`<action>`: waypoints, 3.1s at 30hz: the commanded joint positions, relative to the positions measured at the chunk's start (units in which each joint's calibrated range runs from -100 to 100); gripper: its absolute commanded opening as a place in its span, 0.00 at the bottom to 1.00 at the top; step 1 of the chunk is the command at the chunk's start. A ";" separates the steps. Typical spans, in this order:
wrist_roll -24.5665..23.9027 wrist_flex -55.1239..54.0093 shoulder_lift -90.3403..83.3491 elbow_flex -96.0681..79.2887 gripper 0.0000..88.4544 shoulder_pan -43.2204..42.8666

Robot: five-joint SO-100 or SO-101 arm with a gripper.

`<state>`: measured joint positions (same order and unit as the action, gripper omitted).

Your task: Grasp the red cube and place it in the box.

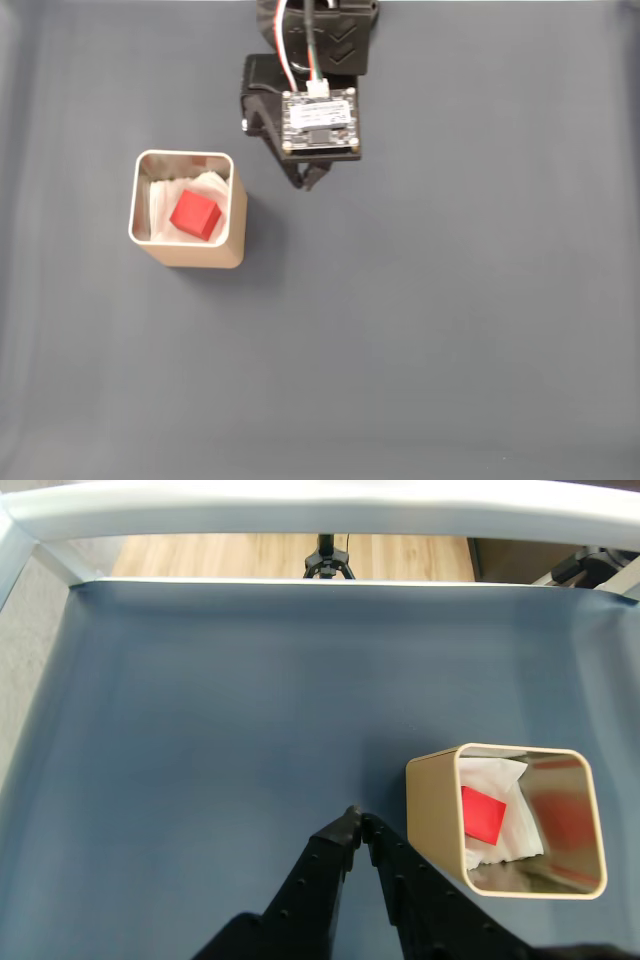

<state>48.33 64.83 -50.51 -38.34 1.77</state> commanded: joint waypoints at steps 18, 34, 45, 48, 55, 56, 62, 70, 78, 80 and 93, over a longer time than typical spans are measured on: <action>-0.34 -2.49 -19.28 -29.75 0.00 -2.09; -2.20 -2.00 -37.80 -49.99 0.00 -0.59; -2.83 0.54 -47.41 -59.56 0.00 0.61; -2.83 2.18 -49.31 -61.38 0.00 0.61; -3.76 6.53 -49.40 -61.48 0.00 -0.67; -3.81 7.19 -49.40 -61.48 0.00 -0.67; -3.96 10.64 -49.49 -61.48 0.00 -0.45; -1.56 11.21 -49.49 -61.48 0.01 -0.45; -1.56 11.21 -49.49 -61.48 0.01 -0.45; -1.56 11.21 -49.49 -61.48 0.01 -0.45; -1.56 11.21 -49.49 -61.48 0.01 -0.45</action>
<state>46.57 74.82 -99.47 -99.27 1.39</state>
